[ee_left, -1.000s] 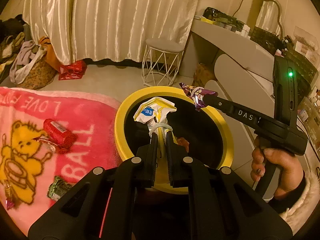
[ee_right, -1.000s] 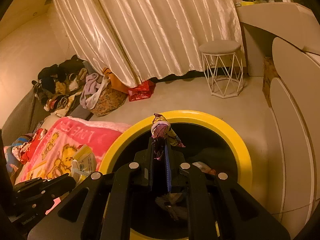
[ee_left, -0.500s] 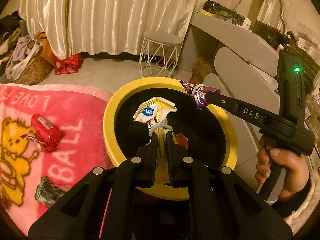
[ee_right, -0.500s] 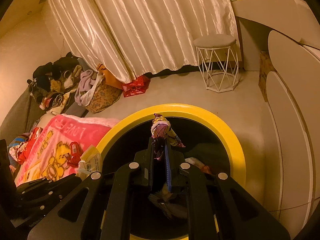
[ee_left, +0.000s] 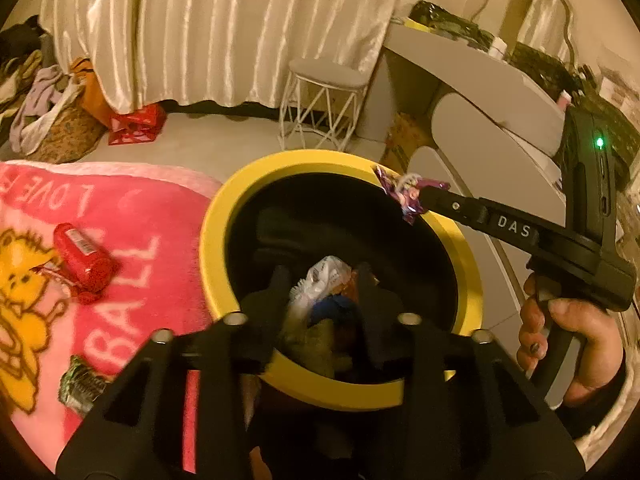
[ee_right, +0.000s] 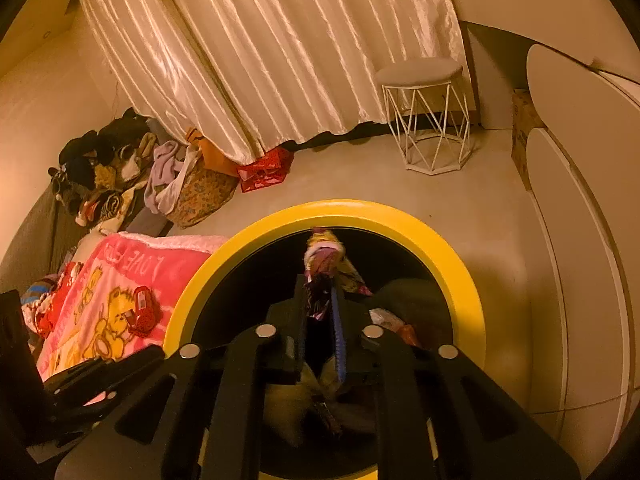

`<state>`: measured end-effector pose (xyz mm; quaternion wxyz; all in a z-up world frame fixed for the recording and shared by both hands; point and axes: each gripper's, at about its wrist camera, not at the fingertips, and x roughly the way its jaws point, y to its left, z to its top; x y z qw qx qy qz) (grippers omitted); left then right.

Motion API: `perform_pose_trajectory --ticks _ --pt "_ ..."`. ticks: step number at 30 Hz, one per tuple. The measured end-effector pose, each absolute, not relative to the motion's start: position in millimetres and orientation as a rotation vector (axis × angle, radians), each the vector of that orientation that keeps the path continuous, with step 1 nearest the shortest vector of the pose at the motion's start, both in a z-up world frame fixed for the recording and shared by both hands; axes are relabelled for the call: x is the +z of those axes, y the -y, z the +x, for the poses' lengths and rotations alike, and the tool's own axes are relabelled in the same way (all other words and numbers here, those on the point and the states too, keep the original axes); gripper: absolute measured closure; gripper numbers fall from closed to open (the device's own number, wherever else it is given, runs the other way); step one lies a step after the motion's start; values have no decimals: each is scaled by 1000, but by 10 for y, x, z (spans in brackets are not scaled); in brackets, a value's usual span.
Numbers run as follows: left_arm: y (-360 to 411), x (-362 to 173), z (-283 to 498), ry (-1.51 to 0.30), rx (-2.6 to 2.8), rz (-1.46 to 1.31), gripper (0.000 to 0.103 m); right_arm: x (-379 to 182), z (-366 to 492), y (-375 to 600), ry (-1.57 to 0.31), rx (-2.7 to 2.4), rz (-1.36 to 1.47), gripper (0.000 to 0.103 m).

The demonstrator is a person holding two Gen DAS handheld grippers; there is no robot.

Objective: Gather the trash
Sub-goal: 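Open the left tool to drop the yellow-white wrapper into the bin while the right tool holds the purple wrapper, then open the right tool to drop the purple wrapper into the bin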

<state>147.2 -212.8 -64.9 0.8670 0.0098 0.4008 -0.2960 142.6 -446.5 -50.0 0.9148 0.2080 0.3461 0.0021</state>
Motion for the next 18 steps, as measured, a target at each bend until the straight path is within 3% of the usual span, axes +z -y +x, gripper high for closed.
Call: perform_pose_trajectory --ticks 2,11,18 --pt "2083 -634 1463 -833 -605 8 59 -499 1425 4474 -711 3 432 75" --pt "1913 -467 1377 -762 -536 -1 14 -463 1418 4446 -703 15 430 62" --pt "1716 -342 1330 -714 -462 2 11 -396 1406 4324 -687 43 404 56"
